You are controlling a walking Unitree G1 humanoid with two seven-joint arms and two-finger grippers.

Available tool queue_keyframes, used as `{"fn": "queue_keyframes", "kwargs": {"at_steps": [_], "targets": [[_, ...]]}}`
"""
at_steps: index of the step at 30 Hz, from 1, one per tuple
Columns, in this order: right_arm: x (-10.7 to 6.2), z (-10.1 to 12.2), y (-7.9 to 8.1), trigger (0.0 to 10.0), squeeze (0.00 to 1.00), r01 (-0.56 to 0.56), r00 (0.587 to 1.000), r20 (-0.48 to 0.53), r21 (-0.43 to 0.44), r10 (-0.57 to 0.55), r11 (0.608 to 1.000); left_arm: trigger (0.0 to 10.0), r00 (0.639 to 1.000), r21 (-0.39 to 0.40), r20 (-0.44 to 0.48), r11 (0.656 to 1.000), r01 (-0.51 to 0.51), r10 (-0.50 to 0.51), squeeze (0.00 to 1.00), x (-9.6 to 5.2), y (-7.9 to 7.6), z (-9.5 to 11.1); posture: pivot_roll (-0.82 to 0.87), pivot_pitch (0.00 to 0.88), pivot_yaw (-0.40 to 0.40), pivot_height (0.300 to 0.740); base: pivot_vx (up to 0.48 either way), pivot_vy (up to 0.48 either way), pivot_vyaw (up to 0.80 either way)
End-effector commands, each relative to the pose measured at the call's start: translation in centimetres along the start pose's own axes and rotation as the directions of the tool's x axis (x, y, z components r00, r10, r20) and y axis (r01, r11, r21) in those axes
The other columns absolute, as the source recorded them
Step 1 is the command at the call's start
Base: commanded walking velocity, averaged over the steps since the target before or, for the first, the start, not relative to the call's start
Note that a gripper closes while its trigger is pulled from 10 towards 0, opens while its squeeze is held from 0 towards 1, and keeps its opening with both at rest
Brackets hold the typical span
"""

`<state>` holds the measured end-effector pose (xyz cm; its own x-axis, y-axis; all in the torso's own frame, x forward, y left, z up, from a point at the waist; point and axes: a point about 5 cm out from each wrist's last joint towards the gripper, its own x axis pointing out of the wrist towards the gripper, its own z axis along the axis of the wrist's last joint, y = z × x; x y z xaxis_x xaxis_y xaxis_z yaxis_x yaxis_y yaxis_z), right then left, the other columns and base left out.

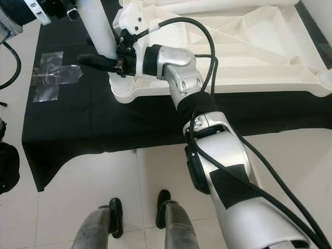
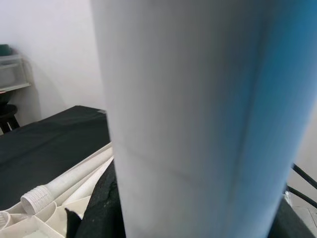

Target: Building children table

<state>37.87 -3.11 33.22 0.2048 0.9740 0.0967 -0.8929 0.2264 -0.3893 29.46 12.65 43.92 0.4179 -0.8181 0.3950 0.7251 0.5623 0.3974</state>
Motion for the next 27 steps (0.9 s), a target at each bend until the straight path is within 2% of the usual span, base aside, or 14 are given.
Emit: {"fn": "queue_keyframes", "kwargs": {"at_steps": [1,6,7,8,9,10,11,12,13,14,15,19,26,27], "targets": [[2.0,-0.9,1.4,0.0,0.0,-0.056,0.998,-0.007,0.04,0.056,0.998,9.9,0.999,-0.037,-0.036,0.999,0.031,-0.033,1.0,0.7,-0.7,-1.3,0.14,0.357,-0.061,0.74,0.0,0.0,0.0],[1.8,-2.3,0.8,0.0,0.0,0.144,0.989,-0.038,0.095,-0.141,0.985,10.0,0.999,-0.021,-0.04,1.0,0.0,-0.001,1.0,0.6,-0.4,-1.2,0.13,0.352,-0.064,0.74,0.0,0.0,0.0],[1.6,-3.1,0.8,0.0,0.0,0.214,0.976,-0.07,0.105,-0.207,0.971,10.0,0.999,-0.016,-0.036,1.0,-0.011,0.01,0.0,0.7,-0.2,-1.1,0.13,0.353,-0.066,0.74,0.0,0.0,0.0],[1.6,-3.1,0.8,0.0,0.0,0.214,0.976,-0.07,0.105,-0.207,0.971,10.0,0.999,-0.016,-0.036,1.0,-0.011,0.01,0.0,0.7,-0.2,-1.1,0.13,0.353,-0.066,0.74,0.0,0.0,0.0],[1.5,-4.4,0.9,0.0,0.0,0.314,0.946,-0.123,0.112,-0.3,0.943,10.0,0.999,-0.017,-0.033,0.999,-0.029,0.028,0.0,0.7,0.1,-1.1,0.12,0.352,-0.069,0.74,0.0,0.0,0.0],[1.4,-5.8,1.4,0.0,0.0,0.453,0.887,-0.165,0.125,-0.431,0.883,10.0,0.999,-0.019,-0.033,0.999,-0.037,0.037,0.0,0.7,0.3,-1.1,0.12,0.353,-0.075,0.74,0.0,0.0,0.0],[1.4,-5.8,1.4,0.0,0.0,0.453,0.887,-0.165,0.125,-0.431,0.883,10.0,0.999,-0.019,-0.033,0.999,-0.037,0.037,0.0,0.7,0.3,-1.1,0.12,0.353,-0.075,0.74,0.0,0.0,0.0],[1.2,-6.9,2.3,0.0,0.0,0.564,0.821,-0.186,0.128,-0.539,0.816,10.0,0.998,-0.016,-0.035,0.999,-0.044,0.044,0.0,0.7,0.4,-1.0,0.13,0.356,-0.073,0.74,0.0,0.0,0.0],[1.2,-6.9,2.3,0.0,0.0,0.564,0.821,-0.186,0.128,-0.539,0.816,10.0,0.998,-0.016,-0.035,0.999,-0.044,0.044,0.0,0.7,0.4,-1.0,0.13,0.356,-0.073,0.74,0.0,0.0,0.0],[1.0,-7.7,3.4,0.0,0.0,0.619,0.78,-0.2,0.11,-0.593,0.778,10.0,0.998,-0.018,-0.036,0.999,-0.047,0.046,0.0,0.7,0.5,-1.0,0.14,0.358,-0.071,0.74,0.0,0.0,0.0],[1.2,-8.0,4.8,0.0,0.0,0.633,0.77,-0.189,0.105,-0.61,0.767,10.0,0.998,-0.013,-0.042,0.999,-0.049,0.048,0.0,0.7,0.6,-1.1,0.14,0.36,-0.064,0.74,0.0,0.0,0.0],[2.0,-8.0,6.7,0.0,0.0,0.616,0.781,-0.195,0.076,-0.594,0.784,10.0,0.997,-0.009,-0.055,0.999,-0.053,0.053,0.0,0.6,0.8,-1.3,0.13,0.349,-0.057,0.74,0.0,0.0,0.0],[3.4,-7.5,6.6,0.0,0.0,0.612,0.784,-0.2,0.092,-0.587,0.786,10.0,0.997,-0.003,-0.046,0.998,-0.057,0.057,0.0,1.0,0.8,-1.1,0.13,0.342,-0.054,0.74,0.0,0.0,0.0],[3.6,-7.3,6.5,0.0,0.0,0.618,0.78,-0.193,0.091,-0.595,0.781,0.0,0.998,-0.004,-0.041,0.999,-0.048,0.047,0.0,1.0,0.8,-1.0,0.13,0.341,-0.052,0.74,0.0,0.0,0.0]]}}
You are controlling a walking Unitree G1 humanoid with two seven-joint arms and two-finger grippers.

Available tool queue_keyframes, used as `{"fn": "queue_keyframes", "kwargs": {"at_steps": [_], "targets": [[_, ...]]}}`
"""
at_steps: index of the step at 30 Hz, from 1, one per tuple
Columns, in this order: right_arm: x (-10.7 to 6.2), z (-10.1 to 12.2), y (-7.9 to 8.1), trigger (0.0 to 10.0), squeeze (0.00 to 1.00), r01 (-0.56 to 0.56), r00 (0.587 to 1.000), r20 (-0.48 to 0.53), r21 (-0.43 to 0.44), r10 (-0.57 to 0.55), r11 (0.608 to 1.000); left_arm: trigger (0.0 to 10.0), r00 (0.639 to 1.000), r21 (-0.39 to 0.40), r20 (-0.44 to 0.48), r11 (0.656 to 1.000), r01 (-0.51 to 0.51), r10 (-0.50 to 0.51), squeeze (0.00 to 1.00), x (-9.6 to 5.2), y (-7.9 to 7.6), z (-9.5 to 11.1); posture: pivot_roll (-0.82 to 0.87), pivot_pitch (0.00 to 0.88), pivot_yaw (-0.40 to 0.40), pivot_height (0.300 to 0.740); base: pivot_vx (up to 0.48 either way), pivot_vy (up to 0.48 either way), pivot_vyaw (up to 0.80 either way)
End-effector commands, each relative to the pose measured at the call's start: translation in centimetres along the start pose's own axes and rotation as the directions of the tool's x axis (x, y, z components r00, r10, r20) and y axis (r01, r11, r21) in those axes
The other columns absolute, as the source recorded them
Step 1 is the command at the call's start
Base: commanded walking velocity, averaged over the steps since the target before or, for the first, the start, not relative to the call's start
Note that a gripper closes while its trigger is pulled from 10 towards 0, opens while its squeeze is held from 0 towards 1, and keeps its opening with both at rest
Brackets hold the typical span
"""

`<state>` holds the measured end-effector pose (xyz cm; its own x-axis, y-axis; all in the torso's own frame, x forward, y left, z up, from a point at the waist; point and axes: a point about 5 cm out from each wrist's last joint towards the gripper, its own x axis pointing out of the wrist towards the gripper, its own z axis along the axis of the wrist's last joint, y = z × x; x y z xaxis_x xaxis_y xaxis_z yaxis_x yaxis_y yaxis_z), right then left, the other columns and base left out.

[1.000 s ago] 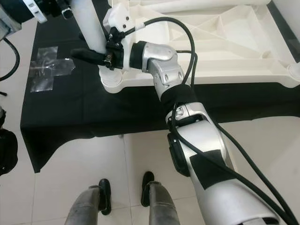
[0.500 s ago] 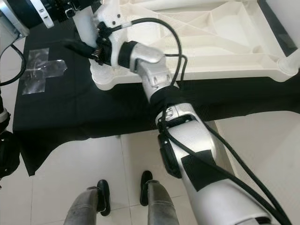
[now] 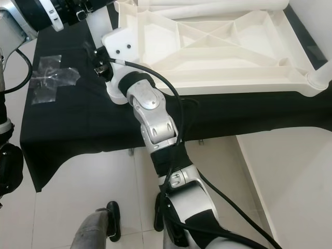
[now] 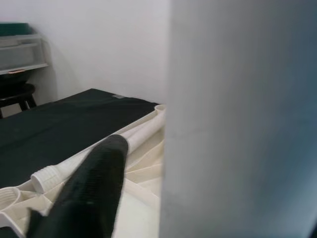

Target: Building children table

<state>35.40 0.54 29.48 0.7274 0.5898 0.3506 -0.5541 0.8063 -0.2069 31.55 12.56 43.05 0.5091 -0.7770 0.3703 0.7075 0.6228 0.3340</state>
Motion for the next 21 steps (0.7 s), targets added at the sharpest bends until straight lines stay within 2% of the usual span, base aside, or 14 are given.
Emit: {"fn": "queue_keyframes", "kwargs": {"at_steps": [1,5,6,7,8,9,13,14,16,17,18,19,20,21], "targets": [[-0.7,-4.7,2.0,0.0,0.0,-0.039,0.975,-0.217,0.063,0.051,0.997,0.0,0.999,0.031,0.024,0.999,0.037,-0.038,0.0,0.3,-0.4,0.9,0.13,0.341,-0.052,0.74,0.0,0.0,0.0],[-1.4,-4.2,2.3,0.0,0.0,-0.009,0.975,-0.223,0.051,0.02,0.999,0.0,0.999,0.03,0.024,0.999,0.046,-0.046,0.0,0.3,-0.4,0.9,0.13,0.341,-0.052,0.74,0.0,0.0,0.0],[-1.6,-4.0,2.4,0.6,0.0,-0.003,0.975,-0.224,0.045,0.013,0.999,0.0,0.998,0.029,0.024,0.998,0.049,-0.05,0.0,0.4,-0.4,0.8,0.13,0.341,-0.053,0.74,0.0,0.0,0.0],[-1.7,-3.8,2.4,0.6,0.0,0.0,0.974,-0.225,0.04,0.009,0.999,0.0,0.998,0.028,0.025,0.998,0.051,-0.051,0.0,0.4,-0.4,0.8,0.13,0.341,-0.053,0.74,0.0,0.0,0.0],[-1.7,-3.6,2.2,2.1,0.0,-0.005,0.975,-0.223,0.036,0.013,0.999,0.0,0.998,0.027,0.026,0.998,0.049,-0.05,0.0,0.4,-0.4,0.8,0.13,0.341,-0.054,0.74,0.0,0.0,0.0],[-1.7,-3.5,1.9,10.0,0.0,-0.016,0.975,-0.221,0.034,0.023,0.999,0.0,0.998,0.026,0.027,0.999,0.048,-0.049,0.0,0.4,-0.4,0.8,0.13,0.341,-0.055,0.74,0.0,0.0,0.0],[-1.4,-2.8,1.3,10.0,0.0,-0.053,0.979,-0.193,0.039,0.06,0.998,0.0,0.998,0.024,0.028,0.999,0.048,-0.049,0.0,0.5,-0.4,0.8,0.13,0.342,-0.056,0.74,0.0,0.0,0.0],[-1.2,-2.3,0.9,10.0,1.0,-0.1,0.98,-0.169,0.058,0.109,0.993,0.0,0.998,0.022,0.029,0.999,0.048,-0.049,0.0,0.5,-0.4,0.8,0.13,0.342,-0.056,0.74,0.0,0.0,0.0],[-1.0,-1.8,0.7,10.0,1.0,-0.151,0.977,-0.142,0.076,0.161,0.986,0.0,0.998,0.022,0.028,0.999,0.049,-0.05,0.0,0.5,-0.4,0.7,0.13,0.341,-0.056,0.74,0.0,0.0,0.0],[-0.7,-0.7,0.2,10.0,1.0,-0.273,0.956,-0.085,0.105,0.282,0.956,0.0,0.998,0.021,0.027,0.999,0.05,-0.05,0.0,0.5,-0.4,0.7,0.12,0.34,-0.056,0.74,0.0,0.0,0.0],[-0.7,-0.7,0.2,10.0,1.0,-0.273,0.956,-0.085,0.105,0.282,0.956,0.0,0.998,0.021,0.027,0.999,0.05,-0.05,0.0,0.5,-0.4,0.7,0.12,0.34,-0.056,0.74,0.0,0.0,0.0],[-0.7,0.1,-0.3,10.0,1.0,-0.38,0.922,-0.044,0.086,0.384,0.921,0.0,0.998,0.02,0.028,0.998,0.052,-0.052,0.0,0.5,-0.4,0.7,0.12,0.341,-0.056,0.74,0.0,0.0,0.0],[-0.7,0.1,-0.3,10.0,1.0,-0.38,0.922,-0.044,0.086,0.384,0.921,0.0,0.998,0.02,0.028,0.998,0.052,-0.052,0.0,0.5,-0.4,0.7,0.12,0.341,-0.056,0.74,0.0,0.0,0.0],[-0.7,0.6,-0.6,10.0,1.0,-0.448,0.893,-0.02,0.066,0.45,0.891,0.0,0.998,0.02,0.028,0.998,0.054,-0.054,0.0,0.4,-0.4,0.7,0.12,0.341,-0.056,0.74,0.0,0.0,0.0]]}}
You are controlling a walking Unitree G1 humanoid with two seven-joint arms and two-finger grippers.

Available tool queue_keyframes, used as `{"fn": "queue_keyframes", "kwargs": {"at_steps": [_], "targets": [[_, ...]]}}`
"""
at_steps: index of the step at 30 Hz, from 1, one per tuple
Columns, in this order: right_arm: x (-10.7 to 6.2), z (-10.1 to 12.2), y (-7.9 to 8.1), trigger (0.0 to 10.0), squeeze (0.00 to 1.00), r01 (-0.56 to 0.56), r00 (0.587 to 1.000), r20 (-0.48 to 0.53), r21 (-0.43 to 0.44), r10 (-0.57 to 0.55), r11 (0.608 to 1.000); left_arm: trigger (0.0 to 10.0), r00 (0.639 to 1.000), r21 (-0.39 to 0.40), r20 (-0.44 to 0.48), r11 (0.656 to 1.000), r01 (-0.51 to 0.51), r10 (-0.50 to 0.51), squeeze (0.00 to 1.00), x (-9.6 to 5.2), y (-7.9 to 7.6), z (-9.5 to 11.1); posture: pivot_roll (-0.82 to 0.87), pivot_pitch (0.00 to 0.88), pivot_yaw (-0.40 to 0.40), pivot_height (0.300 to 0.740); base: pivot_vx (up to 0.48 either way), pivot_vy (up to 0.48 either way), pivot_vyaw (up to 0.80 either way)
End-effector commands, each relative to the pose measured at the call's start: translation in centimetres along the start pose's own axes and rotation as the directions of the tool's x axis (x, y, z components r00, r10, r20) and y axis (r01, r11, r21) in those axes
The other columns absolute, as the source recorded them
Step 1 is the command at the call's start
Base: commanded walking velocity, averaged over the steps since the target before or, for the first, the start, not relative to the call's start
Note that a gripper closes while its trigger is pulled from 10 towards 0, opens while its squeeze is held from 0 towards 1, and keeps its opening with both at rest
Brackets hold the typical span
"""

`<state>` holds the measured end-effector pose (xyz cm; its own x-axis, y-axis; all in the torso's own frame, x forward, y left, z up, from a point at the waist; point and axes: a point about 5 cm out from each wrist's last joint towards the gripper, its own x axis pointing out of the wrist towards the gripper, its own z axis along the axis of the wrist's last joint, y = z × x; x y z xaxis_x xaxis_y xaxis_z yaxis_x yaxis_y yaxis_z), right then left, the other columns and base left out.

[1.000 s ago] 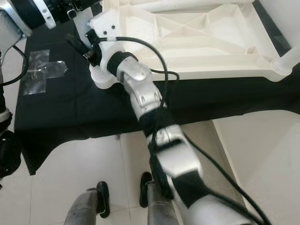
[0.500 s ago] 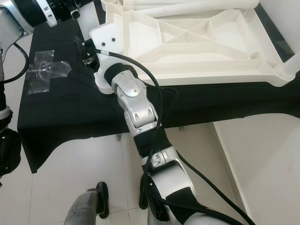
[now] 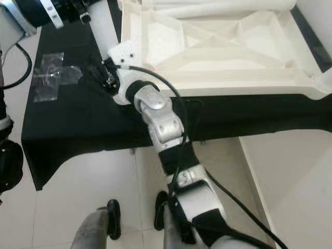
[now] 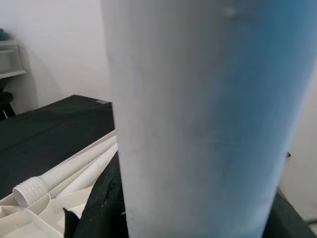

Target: Building children table

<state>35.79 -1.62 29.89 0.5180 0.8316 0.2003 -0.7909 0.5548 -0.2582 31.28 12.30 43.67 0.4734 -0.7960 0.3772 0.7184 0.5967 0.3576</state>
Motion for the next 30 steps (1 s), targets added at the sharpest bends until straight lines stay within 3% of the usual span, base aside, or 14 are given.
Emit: {"fn": "queue_keyframes", "kwargs": {"at_steps": [1,2,3,10,11,12,18,23,27,30], "targets": [[0.3,0.9,1.0,10.0,1.0,-0.199,0.978,0.05,-0.036,0.201,0.979,0.0,1.0,0.005,0.008,1.0,0.022,-0.022,0.0,0.1,-0.3,0.0,0.12,0.339,-0.055,0.74,0.0,0.0,0.0],[0.1,1.5,0.7,10.0,0.83,-0.282,0.957,0.053,-0.045,0.284,0.958,0.0,1.0,0.004,0.008,1.0,0.027,-0.028,0.0,0.1,-0.4,0.0,0.12,0.34,-0.053,0.74,0.0,0.0,0.0],[0.0,1.9,0.6,10.0,0.0,-0.341,0.937,0.055,-0.06,0.345,0.938,0.0,0.999,0.003,0.007,0.999,0.032,-0.032,0.0,0.2,-0.4,0.0,0.12,0.34,-0.053,0.74,0.0,0.0,0.0],[0.9,2.6,0.4,10.0,0.0,-0.498,0.866,0.01,-0.057,0.499,0.865,0.0,0.997,-0.014,-0.009,0.997,0.077,-0.077,0.0,0.4,-1.0,-0.4,0.12,0.35,-0.046,0.74,0.0,0.0,0.0],[1.0,2.5,0.5,8.4,0.0,-0.518,0.855,-0.002,-0.058,0.519,0.854,0.0,0.996,-0.017,-0.011,0.996,0.084,-0.085,0.0,0.4,-1.1,-0.5,0.13,0.35,-0.046,0.74,0.0,0.0,0.0],[1.3,2.5,0.6,0.0,0.0,-0.53,0.848,-0.019,-0.061,0.53,0.846,0.0,0.995,-0.019,-0.016,0.995,0.096,-0.097,0.0,0.5,-1.3,-0.6,0.13,0.351,-0.044,0.74,0.0,0.0,0.0],[1.8,2.3,0.7,0.0,0.0,-0.583,0.812,-0.067,-0.087,0.58,0.808,0.0,0.993,-0.016,-0.018,0.993,0.114,-0.114,0.0,0.7,-1.3,-0.6,0.13,0.352,-0.04,0.74,0.0,0.0,0.0],[1.9,2.4,0.6,0.0,0.0,-0.59,0.808,-0.074,-0.093,0.585,0.802,0.0,0.992,-0.012,-0.018,0.993,0.121,-0.121,0.0,0.9,-1.4,-0.6,0.12,0.351,-0.039,0.74,0.0,0.0,0.0],[1.9,2.3,0.3,0.0,0.0,-0.579,0.815,-0.081,-0.094,0.573,0.81,0.0,0.992,-0.01,-0.02,0.992,0.127,-0.127,0.0,1.0,-1.5,-0.7,0.12,0.35,-0.035,0.74,0.0,0.0,0.0],[1.8,1.9,-0.2,0.0,0.0,-0.533,0.846,-0.073,-0.095,0.528,0.841,0.0,0.992,-0.011,-0.024,0.992,0.122,-0.123,0.0,1.1,-1.4,-0.9,0.12,0.347,-0.034,0.74,0.0,0.0,0.0]]}}
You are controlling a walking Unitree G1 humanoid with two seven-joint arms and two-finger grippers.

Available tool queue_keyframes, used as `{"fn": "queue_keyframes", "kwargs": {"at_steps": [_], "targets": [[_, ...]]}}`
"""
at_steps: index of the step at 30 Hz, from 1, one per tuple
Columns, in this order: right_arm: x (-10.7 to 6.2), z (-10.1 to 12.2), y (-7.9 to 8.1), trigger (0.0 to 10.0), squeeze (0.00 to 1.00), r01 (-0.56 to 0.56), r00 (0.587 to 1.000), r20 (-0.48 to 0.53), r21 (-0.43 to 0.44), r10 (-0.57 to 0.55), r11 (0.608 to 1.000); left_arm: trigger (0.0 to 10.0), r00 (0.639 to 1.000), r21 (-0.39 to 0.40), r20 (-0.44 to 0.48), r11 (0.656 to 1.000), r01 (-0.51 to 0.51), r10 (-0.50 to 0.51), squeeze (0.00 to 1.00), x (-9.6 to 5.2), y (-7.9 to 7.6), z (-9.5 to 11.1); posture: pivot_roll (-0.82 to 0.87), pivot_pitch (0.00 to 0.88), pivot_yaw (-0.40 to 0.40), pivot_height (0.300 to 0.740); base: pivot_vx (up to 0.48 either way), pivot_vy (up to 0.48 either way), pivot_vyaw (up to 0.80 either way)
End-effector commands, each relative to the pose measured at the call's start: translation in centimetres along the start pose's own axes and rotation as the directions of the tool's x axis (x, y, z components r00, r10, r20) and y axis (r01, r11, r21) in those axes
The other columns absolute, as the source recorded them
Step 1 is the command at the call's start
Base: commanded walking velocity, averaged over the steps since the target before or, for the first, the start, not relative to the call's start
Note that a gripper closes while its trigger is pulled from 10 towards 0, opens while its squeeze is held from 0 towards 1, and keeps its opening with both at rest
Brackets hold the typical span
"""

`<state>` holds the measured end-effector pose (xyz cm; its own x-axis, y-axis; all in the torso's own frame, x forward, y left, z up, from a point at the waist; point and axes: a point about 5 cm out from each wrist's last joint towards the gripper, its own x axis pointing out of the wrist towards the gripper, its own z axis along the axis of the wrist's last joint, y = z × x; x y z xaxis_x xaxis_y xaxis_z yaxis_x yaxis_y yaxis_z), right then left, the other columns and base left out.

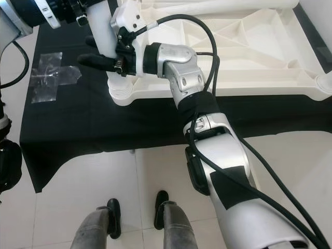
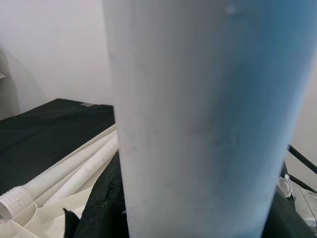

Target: Building children table

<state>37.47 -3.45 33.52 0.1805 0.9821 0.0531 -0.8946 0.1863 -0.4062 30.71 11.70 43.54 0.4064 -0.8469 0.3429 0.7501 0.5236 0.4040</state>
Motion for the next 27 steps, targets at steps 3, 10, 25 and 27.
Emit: {"fn": "queue_keyframes", "kwargs": {"at_steps": [3,10,25,27], "targets": [[2.7,-1.1,1.8,0.0,0.0,-0.074,0.997,-0.019,0.008,0.075,0.997,0.8,1.0,-0.07,-0.013,0.997,-0.008,0.007,1.0,0.8,-0.1,-1.1,0.12,0.347,-0.033,0.74,0.0,0.0,0.0],[1.7,-3.4,1.7,0.0,0.0,0.197,0.98,-0.04,0.069,-0.195,0.978,10.0,0.999,-0.06,-0.019,0.998,-0.035,0.034,1.0,0.7,0.3,-0.9,0.11,0.344,-0.034,0.74,0.0,0.0,0.0],[4.0,-7.0,5.0,0.0,0.0,0.662,0.737,-0.232,0.058,-0.635,0.748,10.0,0.999,-0.056,-0.022,0.998,-0.043,0.042,0.0,0.6,0.6,-1.0,0.09,0.314,-0.034,0.74,0.0,0.0,0.0],[4.1,-6.8,5.0,0.0,0.0,0.663,0.736,-0.229,0.056,-0.637,0.746,10.0,0.999,-0.054,-0.022,0.997,-0.047,0.046,0.0,0.6,0.6,-1.0,0.1,0.32,-0.037,0.74,0.0,0.0,0.0]]}}
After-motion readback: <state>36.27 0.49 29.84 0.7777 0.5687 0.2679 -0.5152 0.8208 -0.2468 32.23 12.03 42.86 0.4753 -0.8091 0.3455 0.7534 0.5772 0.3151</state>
